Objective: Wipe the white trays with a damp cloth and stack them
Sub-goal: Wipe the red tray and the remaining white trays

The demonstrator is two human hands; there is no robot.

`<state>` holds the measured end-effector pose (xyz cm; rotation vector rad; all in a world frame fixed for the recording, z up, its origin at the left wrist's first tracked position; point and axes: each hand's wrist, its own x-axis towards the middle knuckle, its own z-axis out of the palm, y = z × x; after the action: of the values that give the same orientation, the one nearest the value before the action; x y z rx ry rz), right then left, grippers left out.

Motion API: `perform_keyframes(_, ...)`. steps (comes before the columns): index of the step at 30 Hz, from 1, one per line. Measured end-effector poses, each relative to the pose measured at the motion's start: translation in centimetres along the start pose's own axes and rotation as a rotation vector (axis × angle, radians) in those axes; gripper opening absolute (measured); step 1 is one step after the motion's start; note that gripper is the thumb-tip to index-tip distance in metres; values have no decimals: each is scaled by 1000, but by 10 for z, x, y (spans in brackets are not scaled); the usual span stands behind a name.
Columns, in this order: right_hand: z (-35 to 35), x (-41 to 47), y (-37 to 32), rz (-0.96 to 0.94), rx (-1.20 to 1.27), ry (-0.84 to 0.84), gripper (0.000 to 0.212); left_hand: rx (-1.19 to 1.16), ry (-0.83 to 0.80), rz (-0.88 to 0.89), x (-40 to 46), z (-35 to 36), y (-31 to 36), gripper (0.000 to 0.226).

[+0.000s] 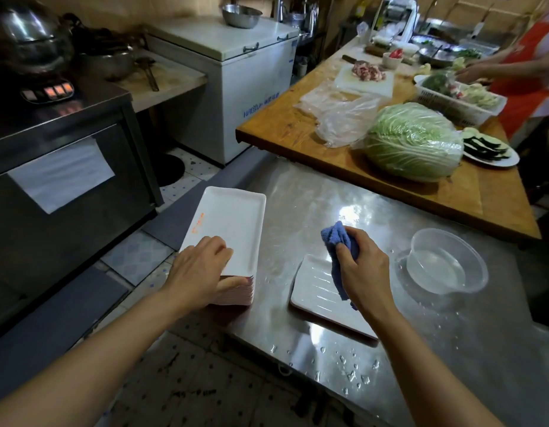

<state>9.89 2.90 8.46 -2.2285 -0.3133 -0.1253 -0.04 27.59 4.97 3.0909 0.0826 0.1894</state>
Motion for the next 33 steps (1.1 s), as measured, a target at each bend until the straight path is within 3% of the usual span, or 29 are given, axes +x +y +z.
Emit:
perform_keyframes(2,-6,0,7,29,6,8,29,-32,84,6,6,-2,19,56)
perform_keyframes(5,-15,-1,22,68,19,45,26,-202,261,165,16,4,63,48)
perform_keyframes(6,-19,-1,28,87,27,61,24,-260,254,197,21,10,79,46)
perform_keyframes(8,-27,-2,40,125,28,84,23,-381,160,111,32,29,104,45)
perform_keyframes(12,-42,-7,71,183,-18,114,25,-471,-143,-232,60,77,124,43)
perform_keyframes(18,-59,-18,109,265,-47,145,25,-559,-384,-465,80,126,118,47)
perform_keyframes(21,-64,-21,120,285,-31,158,24,-521,-413,-402,83,137,119,37)
perform_keyframes(26,-75,-20,129,302,-11,167,21,-403,-289,-427,83,134,119,25)
perform_keyframes(33,-84,-15,130,313,19,162,22,-668,-248,-578,88,114,118,16)
